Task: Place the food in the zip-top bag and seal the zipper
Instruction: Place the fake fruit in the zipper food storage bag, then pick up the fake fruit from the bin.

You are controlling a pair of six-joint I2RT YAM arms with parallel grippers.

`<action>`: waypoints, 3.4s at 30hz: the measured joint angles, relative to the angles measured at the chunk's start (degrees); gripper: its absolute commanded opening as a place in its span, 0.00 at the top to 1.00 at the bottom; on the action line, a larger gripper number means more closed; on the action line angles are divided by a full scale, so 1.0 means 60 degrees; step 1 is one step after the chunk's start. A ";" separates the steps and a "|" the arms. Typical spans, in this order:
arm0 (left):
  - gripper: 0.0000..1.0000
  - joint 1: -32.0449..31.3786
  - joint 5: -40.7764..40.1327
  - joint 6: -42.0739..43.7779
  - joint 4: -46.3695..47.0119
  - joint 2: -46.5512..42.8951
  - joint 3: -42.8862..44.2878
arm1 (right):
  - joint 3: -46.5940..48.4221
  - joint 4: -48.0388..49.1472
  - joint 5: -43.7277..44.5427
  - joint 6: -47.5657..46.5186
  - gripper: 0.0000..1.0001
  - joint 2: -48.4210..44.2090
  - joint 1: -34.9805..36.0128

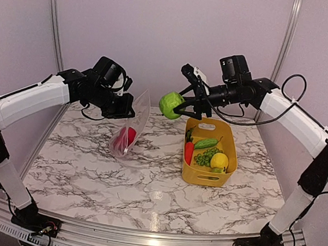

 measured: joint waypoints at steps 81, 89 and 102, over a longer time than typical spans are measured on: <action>1.00 0.0142 0.0415 0.0925 -0.0827 -0.0011 0.0554 | 0.0878 -0.0474 0.1708 -0.2561 0.34 0.1271 0.1996; 1.00 0.0142 0.0801 0.1377 -0.1468 0.0178 0.0954 | 0.1089 -0.0776 0.3570 -0.4513 0.36 0.2007 0.3089; 0.67 0.0142 0.0790 0.1650 -0.1923 0.0193 0.1096 | 0.1249 -0.0820 0.4965 -0.5297 0.95 0.2583 0.3734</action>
